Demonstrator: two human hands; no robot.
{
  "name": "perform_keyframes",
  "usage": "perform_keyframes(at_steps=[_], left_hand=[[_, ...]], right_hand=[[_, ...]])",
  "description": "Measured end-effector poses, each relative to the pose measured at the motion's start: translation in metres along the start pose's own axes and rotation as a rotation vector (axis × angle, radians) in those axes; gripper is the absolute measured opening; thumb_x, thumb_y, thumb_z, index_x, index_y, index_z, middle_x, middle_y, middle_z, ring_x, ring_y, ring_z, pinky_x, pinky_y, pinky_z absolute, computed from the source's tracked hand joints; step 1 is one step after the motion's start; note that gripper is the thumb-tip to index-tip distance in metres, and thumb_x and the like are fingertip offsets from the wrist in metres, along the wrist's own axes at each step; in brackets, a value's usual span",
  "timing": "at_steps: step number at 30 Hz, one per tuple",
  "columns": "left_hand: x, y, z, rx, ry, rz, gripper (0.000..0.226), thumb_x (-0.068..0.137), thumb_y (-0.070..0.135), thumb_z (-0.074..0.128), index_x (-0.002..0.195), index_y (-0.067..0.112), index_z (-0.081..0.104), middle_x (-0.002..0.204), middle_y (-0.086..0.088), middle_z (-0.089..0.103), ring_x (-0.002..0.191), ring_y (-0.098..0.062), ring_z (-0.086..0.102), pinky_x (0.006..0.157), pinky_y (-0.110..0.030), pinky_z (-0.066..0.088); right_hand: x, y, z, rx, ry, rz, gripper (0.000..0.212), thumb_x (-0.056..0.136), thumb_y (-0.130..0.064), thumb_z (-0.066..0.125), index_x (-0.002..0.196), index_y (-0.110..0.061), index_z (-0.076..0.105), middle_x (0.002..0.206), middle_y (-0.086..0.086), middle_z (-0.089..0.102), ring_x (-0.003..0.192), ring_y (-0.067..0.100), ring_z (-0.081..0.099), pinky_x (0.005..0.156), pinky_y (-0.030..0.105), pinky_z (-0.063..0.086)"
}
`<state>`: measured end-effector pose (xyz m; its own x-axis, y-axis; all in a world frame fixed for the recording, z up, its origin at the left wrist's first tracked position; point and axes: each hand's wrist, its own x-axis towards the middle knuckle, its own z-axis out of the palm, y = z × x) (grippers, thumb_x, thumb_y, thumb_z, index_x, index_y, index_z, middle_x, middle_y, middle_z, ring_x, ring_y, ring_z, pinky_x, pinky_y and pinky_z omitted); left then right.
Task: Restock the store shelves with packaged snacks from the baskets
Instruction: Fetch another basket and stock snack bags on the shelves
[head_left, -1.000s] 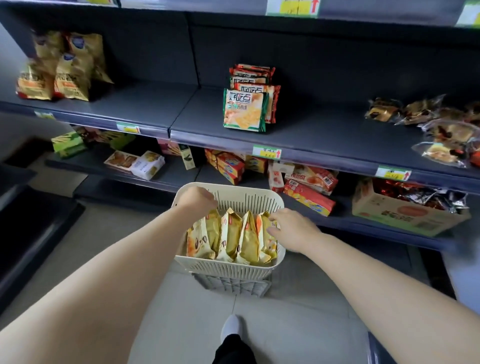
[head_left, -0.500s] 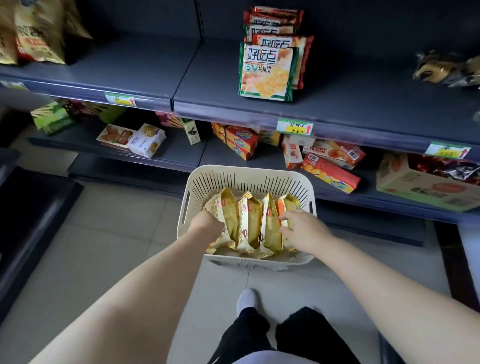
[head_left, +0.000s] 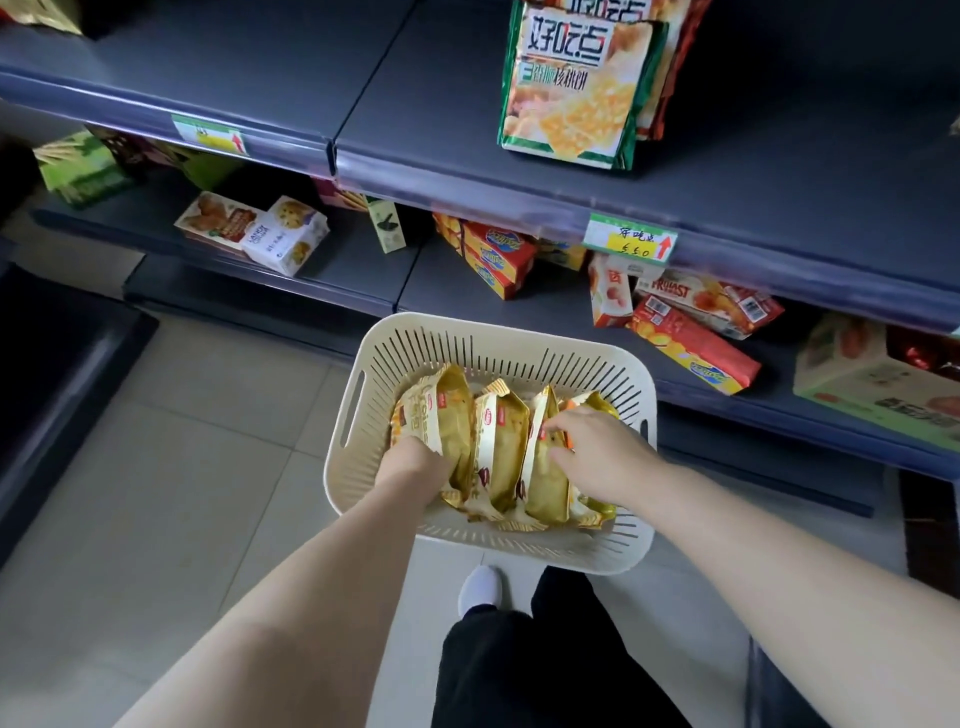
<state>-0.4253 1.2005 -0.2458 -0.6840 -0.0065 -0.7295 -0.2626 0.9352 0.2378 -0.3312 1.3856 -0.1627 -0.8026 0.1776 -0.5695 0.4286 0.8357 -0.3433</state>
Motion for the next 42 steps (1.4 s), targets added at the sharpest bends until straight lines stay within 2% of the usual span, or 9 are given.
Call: perform_keyframes(at_steps=[5,12,17,22,25,28,37,40,42], left_hand=[[0.016,0.003,0.014,0.045,0.067,-0.038,0.033,0.094,0.029,0.054,0.118,0.005,0.055,0.086,-0.004,0.055,0.075,-0.022,0.055,0.064,-0.031,0.046],[0.026,0.004,0.024,0.063,0.133,-0.058,0.028,0.09,0.032,0.055,0.104,0.008,0.059,0.074,-0.002,0.053,0.073,-0.025,0.056,0.061,-0.031,0.045],[0.019,0.01,0.022,0.081,0.171,-0.054,0.024,0.091,0.017,0.048,0.109,0.007,0.06,0.089,-0.006,0.061,0.082,-0.028,0.061,0.068,-0.033,0.055],[0.004,0.014,-0.011,-0.037,0.188,-0.037,0.023,0.087,0.011,0.045,0.104,0.009,0.06,0.079,-0.002,0.057,0.07,-0.022,0.058,0.054,-0.027,0.043],[-0.016,0.022,-0.045,-0.143,0.157,-0.021,0.019,0.081,0.012,0.046,0.089,0.007,0.063,0.077,-0.006,0.063,0.066,-0.023,0.065,0.059,-0.03,0.055],[-0.035,0.036,-0.076,-0.351,0.085,-0.009,0.017,0.081,0.009,0.05,0.085,0.001,0.065,0.08,-0.014,0.07,0.066,-0.031,0.072,0.064,-0.043,0.063],[-0.092,0.093,-0.1,-0.597,-0.192,0.088,0.028,0.085,0.008,0.046,0.096,-0.006,0.067,0.072,-0.02,0.072,0.053,-0.029,0.07,0.046,-0.031,0.055],[-0.122,0.117,-0.094,-0.57,-0.263,0.164,0.023,0.087,0.007,0.047,0.085,-0.002,0.068,0.077,-0.018,0.073,0.057,-0.027,0.07,0.057,-0.03,0.055],[-0.14,0.129,-0.089,-0.538,-0.328,0.222,0.022,0.09,0.01,0.051,0.083,0.002,0.07,0.082,-0.014,0.074,0.061,-0.023,0.069,0.071,-0.031,0.053]], right_hand=[[0.013,0.009,0.002,-0.012,-0.037,-0.041,0.04,0.1,-0.029,0.046,0.139,-0.022,0.049,0.146,0.0,0.043,0.131,0.02,0.043,0.107,0.039,0.039],[0.023,0.022,0.004,0.009,-0.041,-0.054,0.039,0.099,-0.031,0.048,0.138,-0.024,0.05,0.143,-0.004,0.045,0.128,0.018,0.045,0.104,0.036,0.042],[0.023,0.022,0.009,0.025,-0.074,-0.043,0.038,0.1,-0.028,0.046,0.138,-0.024,0.05,0.145,-0.003,0.043,0.129,0.018,0.044,0.104,0.036,0.04],[0.014,0.003,0.006,0.053,-0.089,-0.016,0.038,0.1,-0.028,0.045,0.138,-0.024,0.05,0.145,-0.002,0.043,0.129,0.02,0.045,0.104,0.039,0.041],[0.005,-0.019,-0.002,0.069,-0.078,-0.024,0.04,0.099,-0.029,0.048,0.138,-0.023,0.049,0.145,0.001,0.044,0.13,0.021,0.044,0.104,0.036,0.039],[-0.004,-0.043,-0.009,0.108,-0.074,-0.037,0.053,0.093,-0.037,0.058,0.142,-0.022,0.044,0.145,0.003,0.044,0.128,0.022,0.046,0.104,0.036,0.041],[-0.038,-0.064,-0.007,0.368,0.211,0.179,0.104,0.068,-0.043,0.084,0.148,-0.017,0.023,0.143,0.006,0.045,0.127,0.028,0.05,0.096,0.035,0.044],[-0.055,-0.048,-0.013,0.465,0.433,0.297,0.065,0.077,-0.033,0.076,0.13,-0.015,0.045,0.113,0.002,0.061,0.101,0.029,0.063,0.077,0.033,0.05],[-0.067,-0.031,-0.023,0.602,0.505,0.39,0.046,0.084,-0.027,0.067,0.121,-0.013,0.043,0.108,0.004,0.061,0.097,0.032,0.062,0.074,0.033,0.047]])
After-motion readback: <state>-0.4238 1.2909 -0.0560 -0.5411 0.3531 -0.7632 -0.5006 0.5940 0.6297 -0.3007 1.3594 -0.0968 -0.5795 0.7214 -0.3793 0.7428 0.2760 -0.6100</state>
